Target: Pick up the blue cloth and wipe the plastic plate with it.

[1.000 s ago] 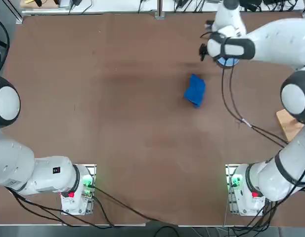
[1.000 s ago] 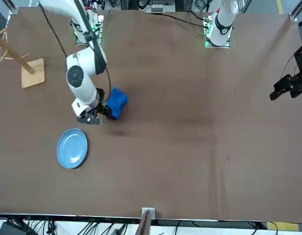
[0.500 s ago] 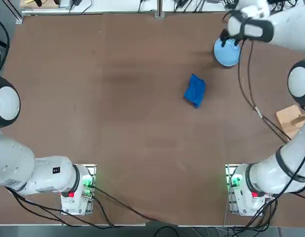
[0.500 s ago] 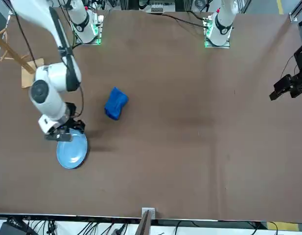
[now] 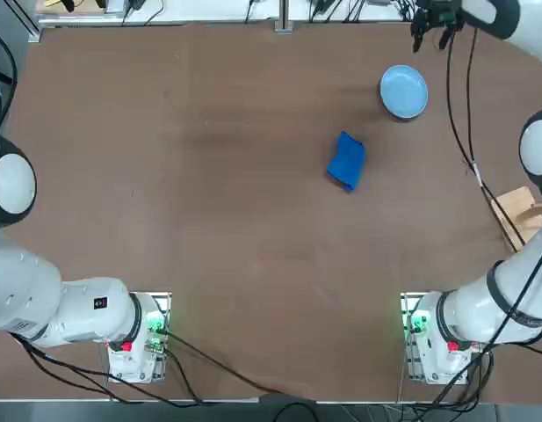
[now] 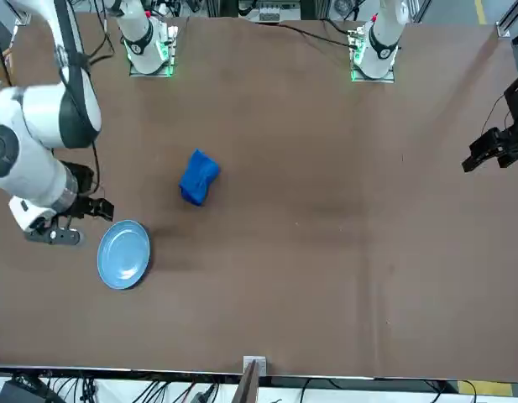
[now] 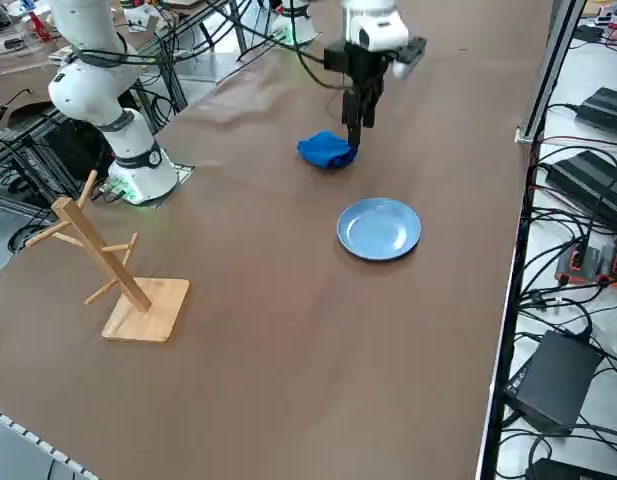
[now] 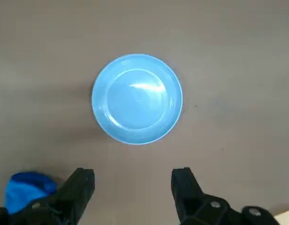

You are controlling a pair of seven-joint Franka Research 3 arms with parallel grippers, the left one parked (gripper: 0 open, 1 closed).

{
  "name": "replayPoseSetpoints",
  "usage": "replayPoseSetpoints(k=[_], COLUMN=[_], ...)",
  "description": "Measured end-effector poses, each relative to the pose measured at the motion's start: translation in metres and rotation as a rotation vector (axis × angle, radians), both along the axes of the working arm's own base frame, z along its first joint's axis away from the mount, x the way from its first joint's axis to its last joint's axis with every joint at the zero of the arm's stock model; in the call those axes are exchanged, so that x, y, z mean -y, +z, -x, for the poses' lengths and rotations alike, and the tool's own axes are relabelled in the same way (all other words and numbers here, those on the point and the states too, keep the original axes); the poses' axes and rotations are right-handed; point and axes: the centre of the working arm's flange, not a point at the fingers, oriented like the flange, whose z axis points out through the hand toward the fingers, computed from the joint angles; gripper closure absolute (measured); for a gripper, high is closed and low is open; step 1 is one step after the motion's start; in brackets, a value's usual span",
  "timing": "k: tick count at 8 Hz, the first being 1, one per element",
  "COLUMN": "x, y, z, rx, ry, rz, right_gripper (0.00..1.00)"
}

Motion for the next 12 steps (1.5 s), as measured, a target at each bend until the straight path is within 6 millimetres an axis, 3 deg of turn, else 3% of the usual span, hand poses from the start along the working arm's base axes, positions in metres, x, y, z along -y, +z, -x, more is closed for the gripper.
replayPoseSetpoints(k=[2, 5, 6, 8, 12], x=[0.008, 0.047, 0.057, 0.061, 0.028], y=[0.048, 0.124, 0.135, 0.137, 0.140], z=[0.013, 0.053, 0.063, 0.069, 0.074], rx=[0.052, 0.081, 0.069, 0.049, 0.014], ry=[-0.020, -0.102, -0.118, -0.118, -0.050], rz=[-0.017, -0.094, -0.111, -0.112, -0.087], right_gripper=[0.00, 0.00, 0.00, 0.00, 0.00])
